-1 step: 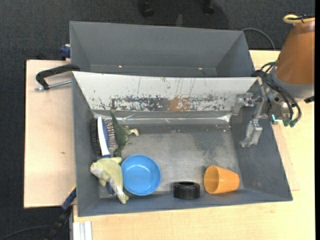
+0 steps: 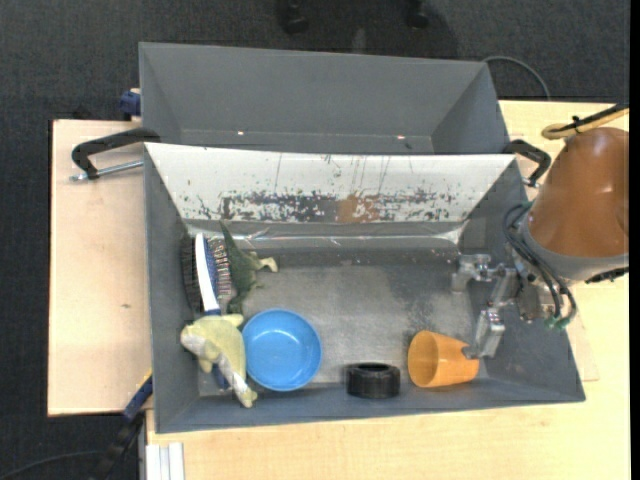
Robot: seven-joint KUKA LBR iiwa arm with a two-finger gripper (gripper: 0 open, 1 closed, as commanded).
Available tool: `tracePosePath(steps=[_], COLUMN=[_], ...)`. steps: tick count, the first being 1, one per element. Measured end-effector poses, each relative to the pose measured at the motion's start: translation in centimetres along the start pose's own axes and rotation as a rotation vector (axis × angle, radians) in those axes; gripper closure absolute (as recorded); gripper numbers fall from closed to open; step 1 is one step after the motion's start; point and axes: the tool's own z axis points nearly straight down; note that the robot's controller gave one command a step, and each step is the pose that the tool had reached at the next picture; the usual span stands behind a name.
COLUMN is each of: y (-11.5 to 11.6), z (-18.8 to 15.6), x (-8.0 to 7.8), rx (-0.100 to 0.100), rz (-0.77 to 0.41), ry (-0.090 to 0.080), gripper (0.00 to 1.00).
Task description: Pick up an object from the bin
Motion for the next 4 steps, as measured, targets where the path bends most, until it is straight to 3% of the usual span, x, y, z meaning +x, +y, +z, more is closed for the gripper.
tracePosePath(steps=[1,2,3,4], y=[0.7,6.4,10.2,9.1], z=[6.4,6.6,7.0,4.1], x=[-0.2,0.0,-0.6,-0.6], rx=[0.007,0.011,0.021,0.014], rz=[-0.506,-0.859,-1.590,-1.457], ry=[-0.010,-0.015,-0.026,-0.017], gripper=[0.00,0.00,0.00,0.00])
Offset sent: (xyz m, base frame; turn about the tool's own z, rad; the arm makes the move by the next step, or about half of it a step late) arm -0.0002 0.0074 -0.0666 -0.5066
